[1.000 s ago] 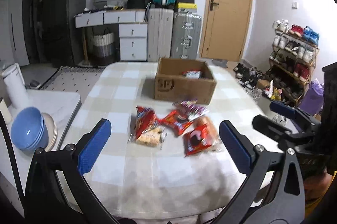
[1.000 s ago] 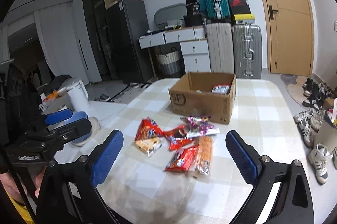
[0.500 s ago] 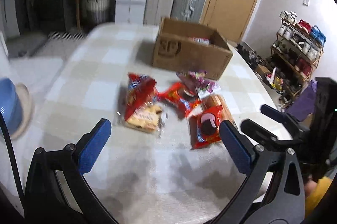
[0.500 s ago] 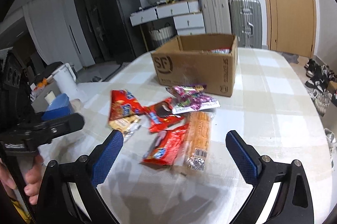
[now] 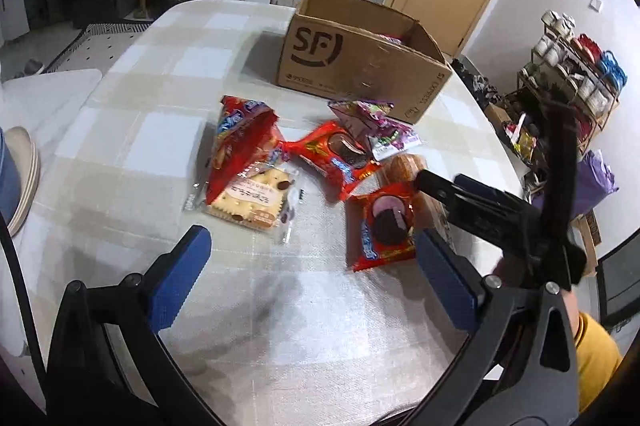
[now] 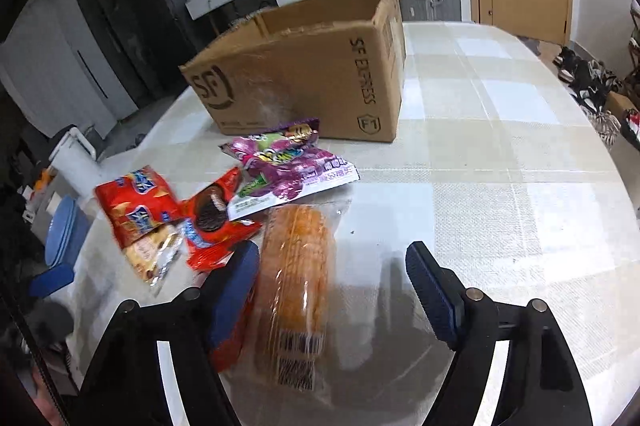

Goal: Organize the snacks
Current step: 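Grasp the orange bread loaf bag with the right gripper while the left gripper grasps the red Oreo pack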

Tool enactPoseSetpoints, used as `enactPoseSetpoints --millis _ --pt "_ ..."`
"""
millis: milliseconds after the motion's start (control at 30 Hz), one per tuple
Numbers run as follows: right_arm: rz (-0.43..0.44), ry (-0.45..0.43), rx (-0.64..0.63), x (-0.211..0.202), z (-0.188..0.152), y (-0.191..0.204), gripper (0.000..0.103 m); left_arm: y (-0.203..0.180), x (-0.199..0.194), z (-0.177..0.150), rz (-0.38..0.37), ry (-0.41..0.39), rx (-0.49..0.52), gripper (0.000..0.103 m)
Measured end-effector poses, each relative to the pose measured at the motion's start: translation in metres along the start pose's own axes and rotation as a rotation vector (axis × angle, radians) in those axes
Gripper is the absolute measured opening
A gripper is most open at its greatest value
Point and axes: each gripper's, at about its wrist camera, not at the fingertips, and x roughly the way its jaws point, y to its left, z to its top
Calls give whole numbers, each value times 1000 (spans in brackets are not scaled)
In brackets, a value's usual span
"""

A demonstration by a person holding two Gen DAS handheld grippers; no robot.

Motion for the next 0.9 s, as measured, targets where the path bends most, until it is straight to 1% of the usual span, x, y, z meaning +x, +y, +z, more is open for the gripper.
enactPoseSetpoints --millis 33,133,200,267,333,367,400,433,467,533,633,733,900 --pt "6 17 5 5 2 1 74 -2 0 -1 3 5 6 102" --pt "4 43 6 13 6 4 73 -4 5 -3 13 20 22 102" --pt "-9 62 -12 17 7 9 72 -3 5 -3 11 21 18 102" --pt "-37 65 -46 19 4 16 69 -1 5 -4 12 26 15 102" --pt "-74 71 -103 19 -1 26 60 0 7 -4 13 32 9 102" --pt "-87 71 -134 20 -3 31 58 0 7 -4 11 36 9 102" --pt "-95 69 -158 20 -5 35 51 0 8 -4 12 41 10 102" --pt "-100 67 -172 20 -6 37 40 0 9 -5 16 42 12 102" --pt "-109 70 -183 19 -7 38 39 0 9 -6 21 43 15 102" --pt "-99 71 -177 17 -8 37 38 -1 11 -6 29 46 20 102" --pt "-70 73 -137 11 -9 28 38 0 13 -7 34 50 17 102" --pt "-18 67 -77 -1 -10 17 37 -1 15 -7 38 51 16 102" --pt "34 35 -20 -29 -16 2 37 -6 22 -7 51 57 11 102"
